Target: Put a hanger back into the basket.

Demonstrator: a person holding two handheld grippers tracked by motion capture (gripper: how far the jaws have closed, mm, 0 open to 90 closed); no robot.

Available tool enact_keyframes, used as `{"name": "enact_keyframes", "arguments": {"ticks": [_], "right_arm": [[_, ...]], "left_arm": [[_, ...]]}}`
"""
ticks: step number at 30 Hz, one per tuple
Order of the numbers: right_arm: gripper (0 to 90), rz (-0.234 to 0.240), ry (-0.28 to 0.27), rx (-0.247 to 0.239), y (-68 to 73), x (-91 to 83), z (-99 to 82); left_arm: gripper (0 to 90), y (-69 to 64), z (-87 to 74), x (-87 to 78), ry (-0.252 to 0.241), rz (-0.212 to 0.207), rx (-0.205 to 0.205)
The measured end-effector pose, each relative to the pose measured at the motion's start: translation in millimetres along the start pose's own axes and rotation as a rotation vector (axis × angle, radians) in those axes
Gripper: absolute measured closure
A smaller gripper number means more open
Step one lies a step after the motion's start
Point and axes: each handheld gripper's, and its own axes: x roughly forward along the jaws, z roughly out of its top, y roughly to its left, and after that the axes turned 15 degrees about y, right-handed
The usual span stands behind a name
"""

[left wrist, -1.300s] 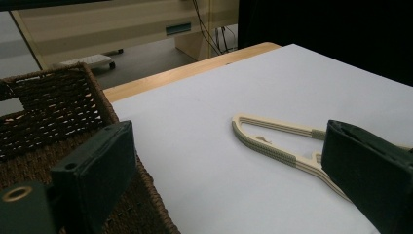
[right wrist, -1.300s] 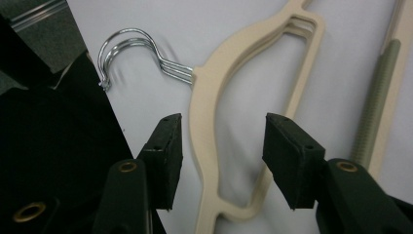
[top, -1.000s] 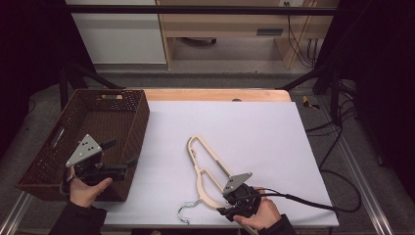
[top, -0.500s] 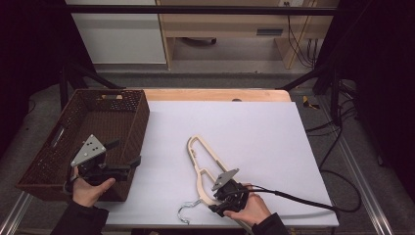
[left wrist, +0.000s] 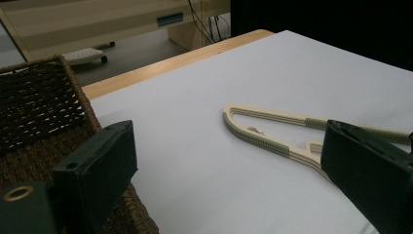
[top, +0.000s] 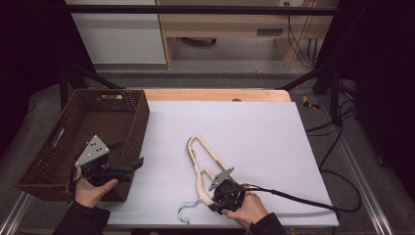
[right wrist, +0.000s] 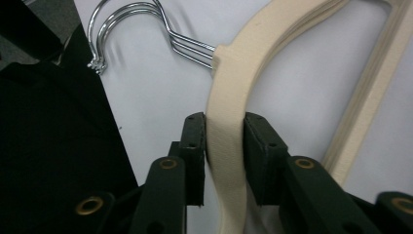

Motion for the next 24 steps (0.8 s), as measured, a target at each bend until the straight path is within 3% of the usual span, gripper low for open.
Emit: {"name": "enact_keyframes", "arguments": {"ticks": [2, 15, 18, 24], "right_arm": [[72.4, 0.015, 0.001, 0.027, 0.0, -1.0, 0.1], [73.7, 0.035, -0.030, 0.045, -1.5, -10.6, -1.4], [73.7, 0.054, -0.043, 0.058, -0.7, -15.4, -2.0], [73.7, 0.061, -0.052, 0.057, -1.0, -18.2, -2.8]], "left_arm": [[6.0, -0.9, -0.1, 0.6, 0.003, -0.001, 0.000], [6.4, -9.3, -0.1, 8.6, 0.024, -0.029, 0.025], [6.5, -17.8, 1.0, 13.9, 0.037, -0.052, 0.041], [9.9, -46.8, 4.7, 28.0, 0.077, -0.139, 0.102]]}}
